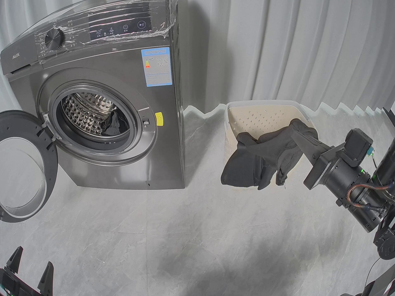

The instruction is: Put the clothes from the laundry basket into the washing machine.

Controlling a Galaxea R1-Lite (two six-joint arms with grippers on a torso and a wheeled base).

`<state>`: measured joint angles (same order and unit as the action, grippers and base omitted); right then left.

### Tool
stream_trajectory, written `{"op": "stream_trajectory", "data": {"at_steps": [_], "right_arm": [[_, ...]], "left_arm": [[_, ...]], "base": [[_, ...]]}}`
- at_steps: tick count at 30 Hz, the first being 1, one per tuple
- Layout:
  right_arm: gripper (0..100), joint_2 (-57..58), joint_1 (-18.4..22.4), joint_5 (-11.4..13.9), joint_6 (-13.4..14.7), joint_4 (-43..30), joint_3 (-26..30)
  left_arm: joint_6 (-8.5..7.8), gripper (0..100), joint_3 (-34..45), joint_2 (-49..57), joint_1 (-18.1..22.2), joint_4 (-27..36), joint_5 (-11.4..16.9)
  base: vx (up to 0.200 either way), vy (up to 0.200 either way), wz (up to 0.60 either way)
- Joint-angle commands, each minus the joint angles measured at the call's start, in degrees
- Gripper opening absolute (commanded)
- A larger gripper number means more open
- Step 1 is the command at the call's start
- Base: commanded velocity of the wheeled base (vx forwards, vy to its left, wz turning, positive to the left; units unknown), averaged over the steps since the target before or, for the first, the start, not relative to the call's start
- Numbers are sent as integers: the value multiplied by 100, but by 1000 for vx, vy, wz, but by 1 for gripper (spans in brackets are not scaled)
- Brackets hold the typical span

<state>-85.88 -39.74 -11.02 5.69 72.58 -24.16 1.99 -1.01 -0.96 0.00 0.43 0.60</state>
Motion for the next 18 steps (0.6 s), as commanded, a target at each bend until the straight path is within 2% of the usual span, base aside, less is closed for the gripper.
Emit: {"op": "stream_trajectory", "data": {"at_steps": [1, 5, 14, 18], "right_arm": [[0, -7, -7, 3, 2, 10, -1], [0, -7, -7, 12, 2, 1, -18], [0, -7, -16, 12, 2, 89, -54], [0, -34, -16, 21, -7, 195, -54]], "left_arm": [[3, 100, 84, 96, 0, 1, 2], [3, 100, 92, 96, 0, 1, 2], [3, 100, 84, 96, 0, 1, 2], [3, 100, 84, 96, 0, 1, 2]], "base": [[-200, 0, 0], [-200, 0, 0], [0, 0, 0], [0, 200, 0]]}}
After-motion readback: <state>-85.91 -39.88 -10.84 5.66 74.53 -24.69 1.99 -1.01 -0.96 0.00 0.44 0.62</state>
